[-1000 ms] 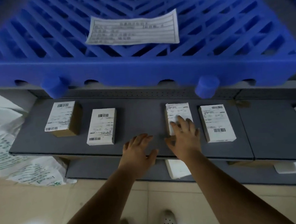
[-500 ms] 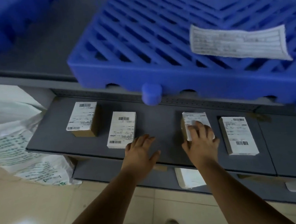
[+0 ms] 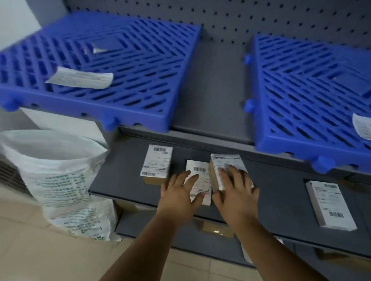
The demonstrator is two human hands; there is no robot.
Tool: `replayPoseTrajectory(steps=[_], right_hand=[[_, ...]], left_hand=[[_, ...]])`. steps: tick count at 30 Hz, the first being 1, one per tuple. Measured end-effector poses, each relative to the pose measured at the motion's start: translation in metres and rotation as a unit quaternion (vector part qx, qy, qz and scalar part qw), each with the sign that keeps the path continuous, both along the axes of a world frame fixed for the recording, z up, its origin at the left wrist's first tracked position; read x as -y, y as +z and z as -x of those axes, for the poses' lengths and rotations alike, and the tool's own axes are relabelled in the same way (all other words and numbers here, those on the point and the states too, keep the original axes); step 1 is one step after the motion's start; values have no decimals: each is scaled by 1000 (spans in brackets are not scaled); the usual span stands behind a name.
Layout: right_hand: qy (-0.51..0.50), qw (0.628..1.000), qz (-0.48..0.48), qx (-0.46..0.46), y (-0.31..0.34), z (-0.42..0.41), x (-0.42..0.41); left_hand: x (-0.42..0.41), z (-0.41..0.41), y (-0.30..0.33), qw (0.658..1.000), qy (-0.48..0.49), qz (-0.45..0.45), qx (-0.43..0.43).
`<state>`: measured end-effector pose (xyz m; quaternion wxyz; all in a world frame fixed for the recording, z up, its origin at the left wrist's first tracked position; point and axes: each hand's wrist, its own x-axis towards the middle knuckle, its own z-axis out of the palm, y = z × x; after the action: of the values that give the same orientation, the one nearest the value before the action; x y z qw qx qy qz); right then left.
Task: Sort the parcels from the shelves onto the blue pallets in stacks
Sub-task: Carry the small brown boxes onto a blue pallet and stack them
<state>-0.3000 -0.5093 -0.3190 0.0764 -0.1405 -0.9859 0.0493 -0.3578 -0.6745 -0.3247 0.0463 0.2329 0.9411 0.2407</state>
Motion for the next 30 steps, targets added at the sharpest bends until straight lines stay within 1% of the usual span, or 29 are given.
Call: replayPoseTrajectory(steps=[3,9,15,19,22,25,30], right_hand=[[10,1000,-2,-14,-1,10,28],[1,1000,-9,-27,-16,22,61],[-34,999,-6,-41,-30,23,59],[-58,998,14,-37,-35,23,54],[-67,997,18,-35,-39,22,51],[-68,997,17,-36,-42,18,51],[-64,998,10,-27,-34,9,54]], left_hand=[[25,10,-5,1000,12,20,-9],[49,43,-23,995,41,81,28],[47,75,-56,988,66,128,62],[42,91,-73,985,69,143,59],[43,101,-84,987,69,136,51],[43,102,-88,990,81,116,16],[44,91,-65,992,91,88,-6]])
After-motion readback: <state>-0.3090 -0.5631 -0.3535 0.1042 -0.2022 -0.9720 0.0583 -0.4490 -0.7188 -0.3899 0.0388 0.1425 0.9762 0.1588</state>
